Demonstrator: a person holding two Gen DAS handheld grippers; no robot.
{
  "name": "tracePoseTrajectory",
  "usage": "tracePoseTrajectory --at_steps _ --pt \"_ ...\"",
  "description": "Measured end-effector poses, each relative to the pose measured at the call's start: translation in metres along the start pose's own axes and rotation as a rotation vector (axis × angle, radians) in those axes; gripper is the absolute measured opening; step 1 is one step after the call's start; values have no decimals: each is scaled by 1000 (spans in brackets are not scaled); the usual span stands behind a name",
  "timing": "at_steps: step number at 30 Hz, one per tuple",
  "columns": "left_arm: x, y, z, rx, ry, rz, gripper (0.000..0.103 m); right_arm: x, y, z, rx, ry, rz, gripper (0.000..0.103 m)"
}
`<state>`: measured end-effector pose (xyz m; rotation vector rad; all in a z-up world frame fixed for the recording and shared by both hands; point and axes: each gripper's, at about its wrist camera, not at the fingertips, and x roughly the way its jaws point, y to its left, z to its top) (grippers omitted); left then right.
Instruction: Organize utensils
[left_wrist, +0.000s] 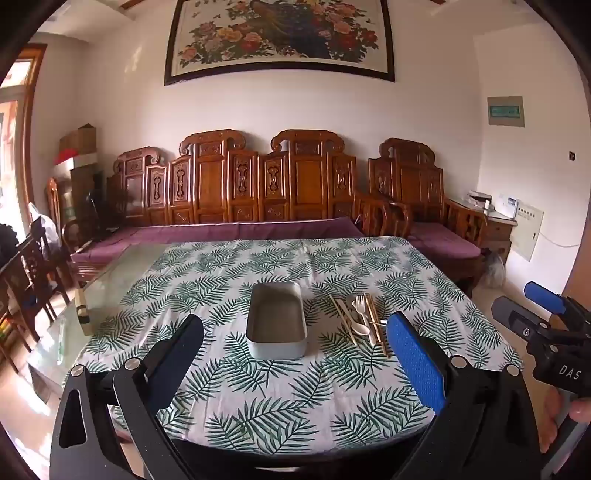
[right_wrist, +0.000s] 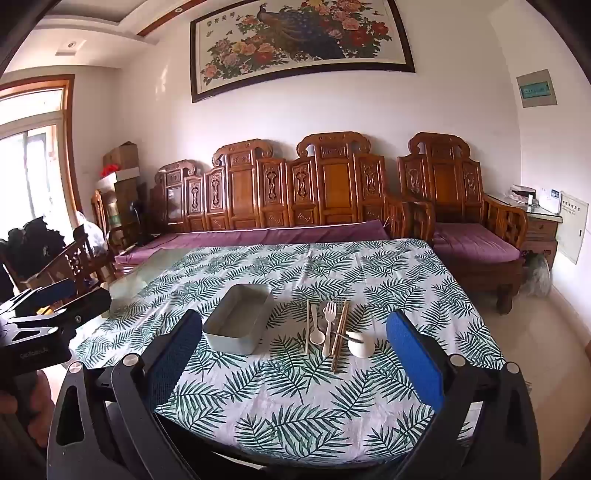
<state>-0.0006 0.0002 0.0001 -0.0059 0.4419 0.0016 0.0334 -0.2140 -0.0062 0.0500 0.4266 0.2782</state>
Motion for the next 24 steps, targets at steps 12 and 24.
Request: tracePoseTrajectory --at_steps 12,24 --pt "1 0 0 2 3 0 96 -1 0 0 -3 -2 -1 100" --pt "3 -6 2 0 4 -4 96 -1 -1 0 -3 -3 1 100"
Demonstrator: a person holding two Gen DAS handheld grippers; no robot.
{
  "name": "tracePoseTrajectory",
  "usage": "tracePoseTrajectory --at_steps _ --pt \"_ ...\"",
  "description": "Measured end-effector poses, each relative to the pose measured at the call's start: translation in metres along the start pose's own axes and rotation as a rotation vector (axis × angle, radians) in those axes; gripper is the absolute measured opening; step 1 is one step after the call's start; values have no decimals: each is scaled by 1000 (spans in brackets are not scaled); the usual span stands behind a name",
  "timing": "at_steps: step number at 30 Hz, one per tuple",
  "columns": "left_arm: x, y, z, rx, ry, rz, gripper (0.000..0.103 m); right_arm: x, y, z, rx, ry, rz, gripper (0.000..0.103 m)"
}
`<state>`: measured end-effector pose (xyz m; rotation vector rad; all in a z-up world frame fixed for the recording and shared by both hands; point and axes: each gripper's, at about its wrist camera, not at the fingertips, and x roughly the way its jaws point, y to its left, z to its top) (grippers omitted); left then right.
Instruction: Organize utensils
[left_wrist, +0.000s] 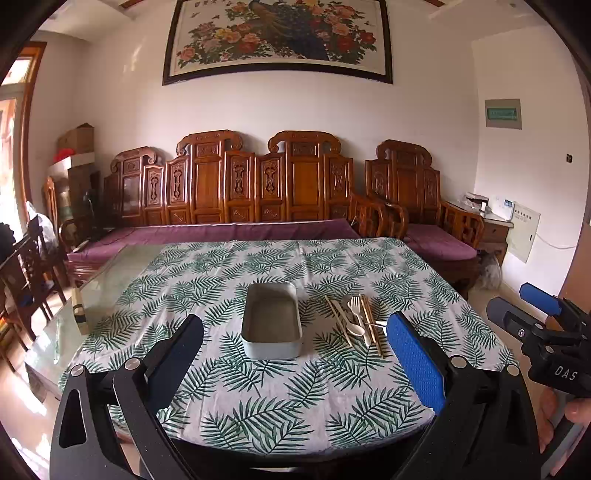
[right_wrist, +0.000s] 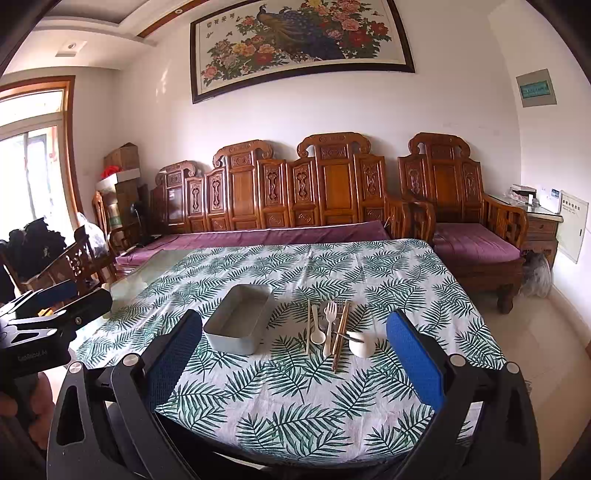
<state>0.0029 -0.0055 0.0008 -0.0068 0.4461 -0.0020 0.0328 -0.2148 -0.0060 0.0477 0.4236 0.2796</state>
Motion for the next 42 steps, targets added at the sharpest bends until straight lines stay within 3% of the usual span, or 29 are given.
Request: tracePoseTrajectory --at_steps 42 --pt "-3 3 2 -14 -9 -5 96 -1 1 2 1 0 5 100"
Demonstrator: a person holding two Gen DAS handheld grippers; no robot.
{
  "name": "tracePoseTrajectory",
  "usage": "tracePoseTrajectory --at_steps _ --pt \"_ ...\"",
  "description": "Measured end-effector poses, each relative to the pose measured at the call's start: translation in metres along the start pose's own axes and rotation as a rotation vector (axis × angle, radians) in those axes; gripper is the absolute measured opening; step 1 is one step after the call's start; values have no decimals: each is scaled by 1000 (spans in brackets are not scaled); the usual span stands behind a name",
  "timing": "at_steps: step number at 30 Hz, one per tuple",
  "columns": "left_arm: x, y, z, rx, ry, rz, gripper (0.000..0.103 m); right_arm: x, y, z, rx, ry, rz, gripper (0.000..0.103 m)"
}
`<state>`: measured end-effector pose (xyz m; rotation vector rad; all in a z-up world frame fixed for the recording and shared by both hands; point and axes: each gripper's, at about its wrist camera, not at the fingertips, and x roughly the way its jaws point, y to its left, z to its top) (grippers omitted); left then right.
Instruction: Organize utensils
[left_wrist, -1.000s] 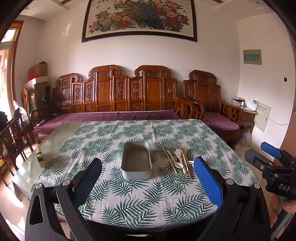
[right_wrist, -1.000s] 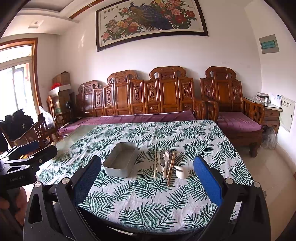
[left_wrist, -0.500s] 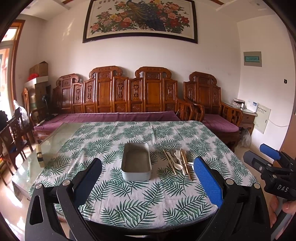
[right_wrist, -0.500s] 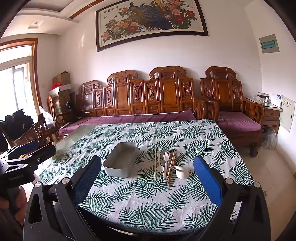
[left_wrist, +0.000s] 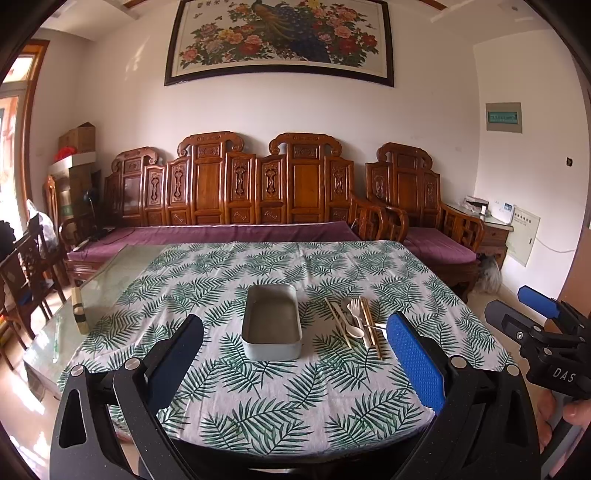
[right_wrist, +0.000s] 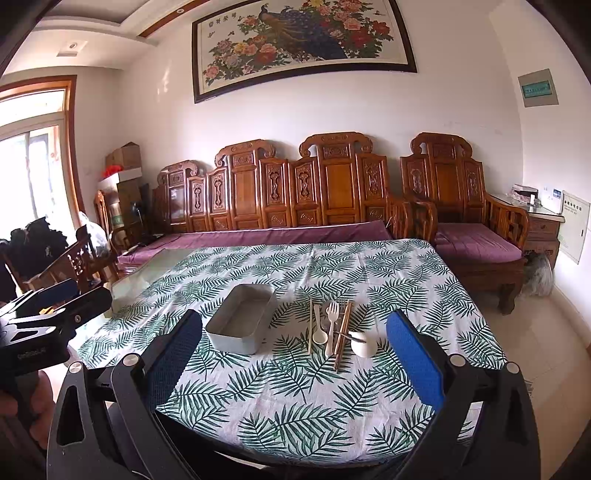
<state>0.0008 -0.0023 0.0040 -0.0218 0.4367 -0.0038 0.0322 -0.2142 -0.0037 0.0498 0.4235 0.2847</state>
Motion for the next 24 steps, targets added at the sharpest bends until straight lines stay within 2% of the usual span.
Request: tracePoseTrajectory --at_steps 24 --pt "-3 2 1 4 -1 -5 96 0 4 -1 2 5 -1 100"
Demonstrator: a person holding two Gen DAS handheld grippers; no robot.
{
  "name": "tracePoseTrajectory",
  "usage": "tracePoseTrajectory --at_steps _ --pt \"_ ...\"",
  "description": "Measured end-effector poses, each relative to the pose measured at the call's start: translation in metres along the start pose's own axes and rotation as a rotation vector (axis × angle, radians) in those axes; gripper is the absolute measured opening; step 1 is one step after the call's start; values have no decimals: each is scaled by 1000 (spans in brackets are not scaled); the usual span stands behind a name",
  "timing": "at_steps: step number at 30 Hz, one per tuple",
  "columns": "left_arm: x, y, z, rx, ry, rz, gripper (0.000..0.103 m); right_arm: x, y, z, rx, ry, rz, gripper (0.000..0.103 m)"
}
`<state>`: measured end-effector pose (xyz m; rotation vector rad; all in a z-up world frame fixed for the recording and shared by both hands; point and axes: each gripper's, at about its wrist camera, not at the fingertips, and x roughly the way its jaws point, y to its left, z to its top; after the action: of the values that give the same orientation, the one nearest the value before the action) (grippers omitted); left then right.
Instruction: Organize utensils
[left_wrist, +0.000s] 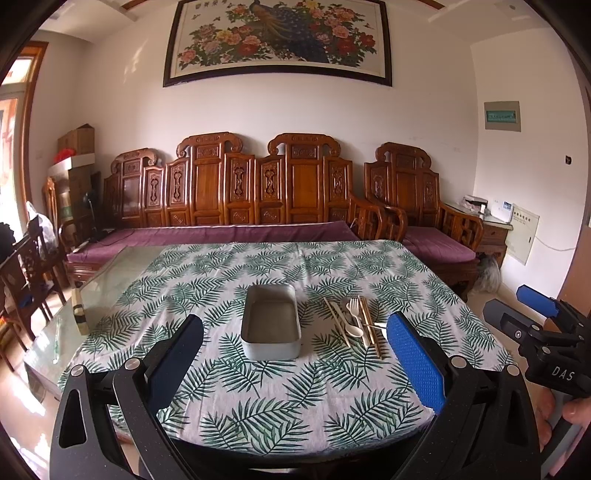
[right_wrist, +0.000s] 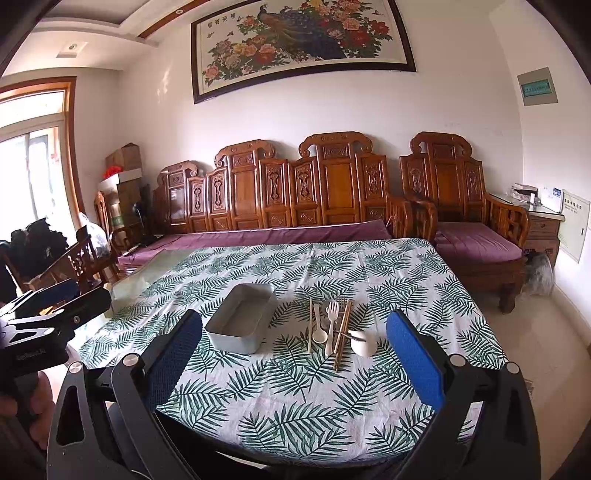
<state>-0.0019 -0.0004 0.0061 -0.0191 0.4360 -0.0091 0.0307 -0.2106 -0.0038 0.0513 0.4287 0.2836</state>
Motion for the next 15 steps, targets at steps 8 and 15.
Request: tracePoseTrajectory --at_steps 8,15 --pt "14 -1 -6 2 40 -17 96 9 -7 -5 7 18 -7 100" --pt "37 -3 -14 12 89 -37 96 28 -16 -9 13 34 -18 100"
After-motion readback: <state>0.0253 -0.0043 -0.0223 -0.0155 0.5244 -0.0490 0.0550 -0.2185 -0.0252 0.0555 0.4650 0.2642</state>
